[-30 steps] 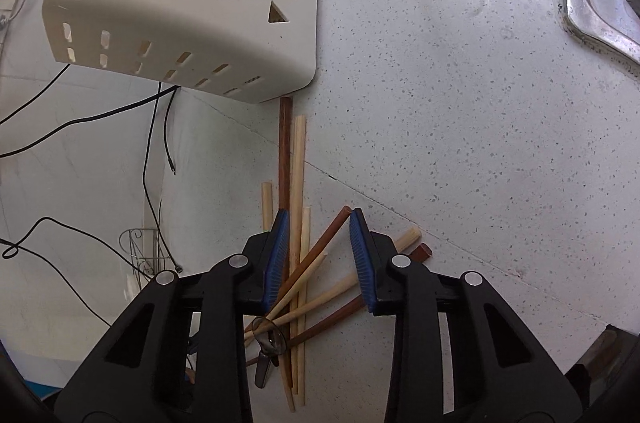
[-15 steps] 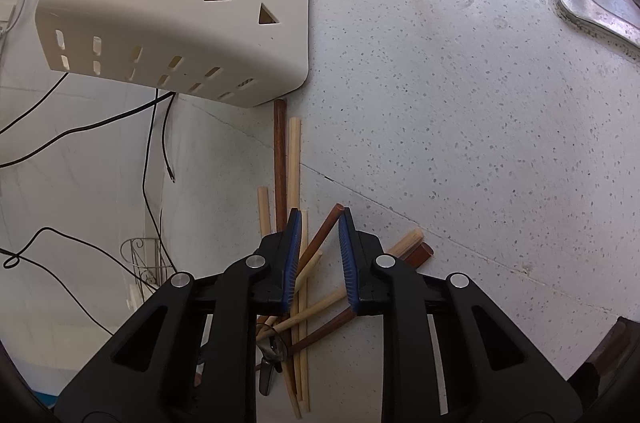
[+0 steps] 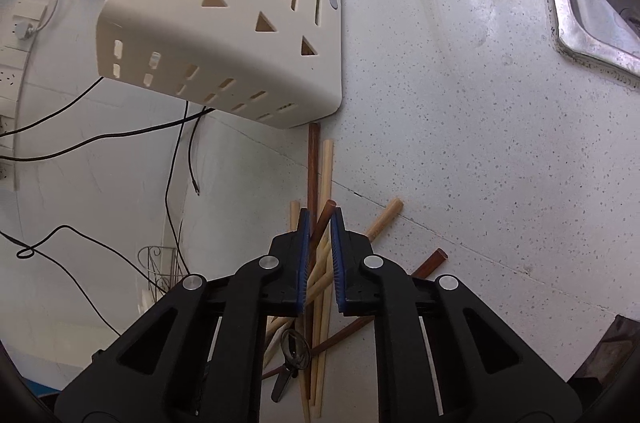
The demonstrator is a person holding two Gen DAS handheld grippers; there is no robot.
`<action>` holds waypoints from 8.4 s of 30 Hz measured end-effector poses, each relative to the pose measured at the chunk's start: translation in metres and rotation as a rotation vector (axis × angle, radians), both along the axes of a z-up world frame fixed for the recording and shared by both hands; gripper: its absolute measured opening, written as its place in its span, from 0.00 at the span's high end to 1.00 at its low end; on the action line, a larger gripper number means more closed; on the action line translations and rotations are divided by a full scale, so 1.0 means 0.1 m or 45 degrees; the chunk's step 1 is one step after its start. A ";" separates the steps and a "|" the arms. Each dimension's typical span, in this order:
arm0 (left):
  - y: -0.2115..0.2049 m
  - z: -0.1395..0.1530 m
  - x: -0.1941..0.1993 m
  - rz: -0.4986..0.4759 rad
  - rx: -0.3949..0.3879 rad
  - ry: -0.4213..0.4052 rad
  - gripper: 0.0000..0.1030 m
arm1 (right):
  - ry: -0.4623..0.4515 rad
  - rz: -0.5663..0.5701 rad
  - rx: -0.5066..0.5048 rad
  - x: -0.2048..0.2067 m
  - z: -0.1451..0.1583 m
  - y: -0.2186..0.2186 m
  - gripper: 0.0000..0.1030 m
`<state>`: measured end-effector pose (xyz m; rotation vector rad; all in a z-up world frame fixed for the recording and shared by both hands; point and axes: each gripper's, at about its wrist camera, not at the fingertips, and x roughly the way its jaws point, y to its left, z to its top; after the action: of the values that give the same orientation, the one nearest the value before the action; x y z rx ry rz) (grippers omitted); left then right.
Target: Organize utensils
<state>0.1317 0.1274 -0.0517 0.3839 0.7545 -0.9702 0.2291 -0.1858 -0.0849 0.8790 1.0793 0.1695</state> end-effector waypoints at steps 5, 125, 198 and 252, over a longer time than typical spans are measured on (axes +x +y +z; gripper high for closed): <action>0.07 0.23 0.06 0.116 -0.166 0.062 0.95 | -0.135 0.010 -0.050 -0.04 0.28 -0.06 0.92; -0.19 0.38 -0.12 0.702 -0.050 -0.014 0.65 | -0.533 0.447 -0.511 -0.33 1.15 -0.37 0.65; -0.14 0.52 -0.14 0.440 -0.361 0.043 0.96 | -0.358 0.346 -0.041 -0.41 0.81 -0.22 0.98; -0.95 3.29 0.44 0.809 -0.504 -0.607 0.96 | -1.163 0.242 -1.011 0.10 2.99 -0.57 0.98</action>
<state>0.1759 0.0325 0.2777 0.0094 0.2045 -0.3807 0.2395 -0.2426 0.2140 -0.0638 0.2893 0.2421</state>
